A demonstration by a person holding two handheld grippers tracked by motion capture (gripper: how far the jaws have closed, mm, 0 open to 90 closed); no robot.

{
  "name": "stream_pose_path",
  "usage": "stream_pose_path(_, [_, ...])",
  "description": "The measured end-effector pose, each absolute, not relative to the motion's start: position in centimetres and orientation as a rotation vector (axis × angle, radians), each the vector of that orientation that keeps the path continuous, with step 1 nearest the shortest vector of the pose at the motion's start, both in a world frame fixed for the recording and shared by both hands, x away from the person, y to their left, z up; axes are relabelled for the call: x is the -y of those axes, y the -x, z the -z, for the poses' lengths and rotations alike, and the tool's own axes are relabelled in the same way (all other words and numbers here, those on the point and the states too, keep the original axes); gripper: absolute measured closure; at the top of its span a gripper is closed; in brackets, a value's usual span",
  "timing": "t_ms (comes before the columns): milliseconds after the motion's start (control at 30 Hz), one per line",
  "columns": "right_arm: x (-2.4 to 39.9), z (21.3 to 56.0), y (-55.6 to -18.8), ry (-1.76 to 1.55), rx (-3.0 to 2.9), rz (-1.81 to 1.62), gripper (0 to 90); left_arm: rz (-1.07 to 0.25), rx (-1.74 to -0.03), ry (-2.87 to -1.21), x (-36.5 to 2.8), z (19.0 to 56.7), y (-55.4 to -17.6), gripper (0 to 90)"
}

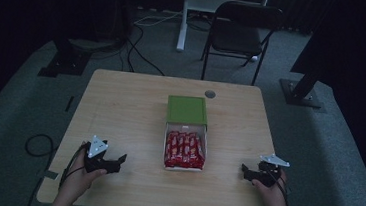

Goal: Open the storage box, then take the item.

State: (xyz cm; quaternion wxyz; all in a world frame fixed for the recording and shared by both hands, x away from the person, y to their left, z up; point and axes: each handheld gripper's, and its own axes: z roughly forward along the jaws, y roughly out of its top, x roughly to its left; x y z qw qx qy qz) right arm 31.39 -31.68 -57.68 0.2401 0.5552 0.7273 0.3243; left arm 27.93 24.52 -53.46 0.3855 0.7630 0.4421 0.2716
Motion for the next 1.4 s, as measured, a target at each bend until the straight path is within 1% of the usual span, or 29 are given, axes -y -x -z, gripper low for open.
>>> stream_pose_path(33, [31.7, 57.7, -31.4, -1.519, -1.990, -0.887, 10.8, -0.696, -1.133, -1.949, -24.7, 53.4, -27.9, 10.1])
stream_pose_path(67, [31.7, 57.7, -31.4, -1.520, -1.990, -0.888, 10.8, -0.692, -1.197, -1.930, -25.3, 53.4, -28.0, 10.1])
stream_pose_path(100, [31.7, 57.7, -31.4, -1.520, -1.990, -0.888, 10.8, -0.692, -1.197, -1.930, -25.3, 53.4, -28.0, 10.1])
stream_pose_path(133, [31.7, 57.7, -31.4, -1.519, -1.991, -0.887, 10.8, -0.699, -1.261, -1.904, -25.9, 53.5, -28.0, 10.1])
stream_pose_path(167, [31.7, 57.7, -31.4, -1.519, -1.991, -0.887, 10.8, -0.699, -1.261, -1.904, -25.9, 53.5, -28.0, 10.1])
stream_pose_path(200, [31.7, 57.7, -31.4, -1.520, -1.990, -0.887, 10.8, -0.740, -1.293, -1.908, -26.5, 53.6, -28.1, 10.1])
stream_pose_path(267, [31.7, 57.7, -31.4, -1.519, -1.990, -0.887, 10.8, -0.749, -1.313, -1.896, -26.7, 53.7, -28.1, 9.7])
stream_pose_path(300, [31.7, 57.7, -31.4, -1.520, -1.990, -0.887, 10.8, -0.752, -1.334, -1.884, -27.0, 53.7, -28.1, 8.0])
stream_pose_path(333, [31.7, 57.7, -31.4, -1.520, -1.990, -0.887, 10.8, -0.762, -1.351, -1.882, -27.2, 53.8, -28.1, 4.1])
stream_pose_path(367, [31.7, 57.7, -31.4, -1.520, -1.990, -0.887, 10.8, -0.772, -1.366, -1.883, -27.5, 53.9, -28.2, 3.0])
stream_pose_path(567, [31.7, 57.7, -31.4, -1.519, -1.990, -0.887, 10.8, -0.797, -1.440, -1.895, -28.2, 54.5, -28.3, 3.0])
stream_pose_path(867, [31.7, 57.7, -31.4, -1.520, -1.991, -0.888, 10.8, -0.772, -1.566, -1.902, -28.9, 55.6, -28.4, 3.1])
stream_pose_path(1100, [31.7, 57.7, -31.4, -1.520, -1.991, -0.888, 10.8, -0.753, -1.567, -1.933, -29.1, 56.4, -28.5, 3.1])
stream_pose_path(1333, [31.7, 57.7, -31.4, -1.521, -1.991, -0.888, 10.9, -0.734, -1.569, -1.924, -29.0, 56.7, -28.7, 3.1])
stream_pose_path(1367, [31.7, 57.7, -31.4, -1.520, -1.991, -0.888, 11.2, -0.731, -1.573, -1.917, -29.0, 56.8, -28.7, 3.1])
stream_pose_path(1400, [31.7, 57.6, -31.4, -1.523, -1.985, -0.887, 13.6, -0.730, -1.574, -1.916, -29.0, 56.8, -28.7, 3.1])
